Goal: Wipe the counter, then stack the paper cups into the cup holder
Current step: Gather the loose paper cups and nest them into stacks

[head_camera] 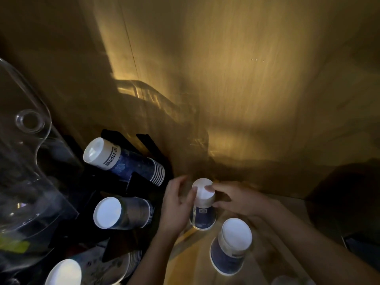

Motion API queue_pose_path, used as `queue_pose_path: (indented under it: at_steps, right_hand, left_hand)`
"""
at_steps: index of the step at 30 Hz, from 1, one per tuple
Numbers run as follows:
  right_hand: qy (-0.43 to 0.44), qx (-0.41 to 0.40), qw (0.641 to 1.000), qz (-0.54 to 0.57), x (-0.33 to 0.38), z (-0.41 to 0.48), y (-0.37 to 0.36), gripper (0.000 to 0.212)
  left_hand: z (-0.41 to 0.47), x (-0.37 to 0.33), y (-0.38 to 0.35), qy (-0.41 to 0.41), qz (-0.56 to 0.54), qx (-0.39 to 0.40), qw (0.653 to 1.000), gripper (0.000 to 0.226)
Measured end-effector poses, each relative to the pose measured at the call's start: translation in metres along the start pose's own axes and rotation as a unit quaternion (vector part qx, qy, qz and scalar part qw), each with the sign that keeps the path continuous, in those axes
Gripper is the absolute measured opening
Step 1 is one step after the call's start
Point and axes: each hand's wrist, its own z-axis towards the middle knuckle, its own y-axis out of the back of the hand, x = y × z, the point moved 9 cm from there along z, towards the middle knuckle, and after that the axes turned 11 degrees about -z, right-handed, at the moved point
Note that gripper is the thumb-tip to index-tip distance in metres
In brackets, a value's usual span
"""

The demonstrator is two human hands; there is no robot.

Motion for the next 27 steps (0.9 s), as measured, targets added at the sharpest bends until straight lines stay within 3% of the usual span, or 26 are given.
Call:
queue_pose_path:
  at_steps: [4, 7, 12, 16, 18, 21, 24, 27]
  right_hand:
    - [-0.004, 0.001, 1.000, 0.011, 0.004, -0.002, 0.003, 0.045]
    - [-0.013, 0.006, 1.000, 0.010, 0.004, -0.007, 0.001, 0.046]
    - [-0.031, 0.022, 0.999, -0.016, 0.004, -0.012, 0.001, 0.052]
    - [-0.100, -0.091, 0.990, 0.047, -0.009, -0.029, 0.026, 0.046]
    - [-0.176, -0.108, 0.974, 0.091, -0.027, -0.044, 0.030, 0.043]
    - [-0.268, -0.023, 0.948, 0.172, -0.045, -0.066, 0.004, 0.049]
    - [-0.324, 0.001, 0.919, 0.223, -0.046, -0.083, -0.020, 0.058]
    - [-0.361, 0.034, 0.901, 0.238, -0.035, -0.091, -0.038, 0.068]
  left_hand:
    - [0.003, -0.004, -0.024, -0.045, 0.113, 0.071, 0.990, 0.034]
    - [0.000, 0.013, -0.028, 0.008, 0.074, 0.078, 0.994, 0.035]
    - [0.000, 0.016, -0.030, 0.024, 0.082, 0.079, 0.993, 0.040]
    - [0.002, 0.011, -0.029, 0.046, 0.058, 0.086, 0.994, 0.036]
    - [0.004, 0.006, -0.022, 0.059, 0.048, 0.065, 0.995, 0.042]
    - [-0.012, 0.012, 0.005, 0.131, -0.029, -0.074, 0.988, 0.054]
    - [-0.058, 0.043, 0.001, 0.327, -0.219, -0.157, 0.906, 0.057]
    - [-0.115, 0.063, -0.042, 0.553, -0.347, -0.099, 0.751, 0.066]
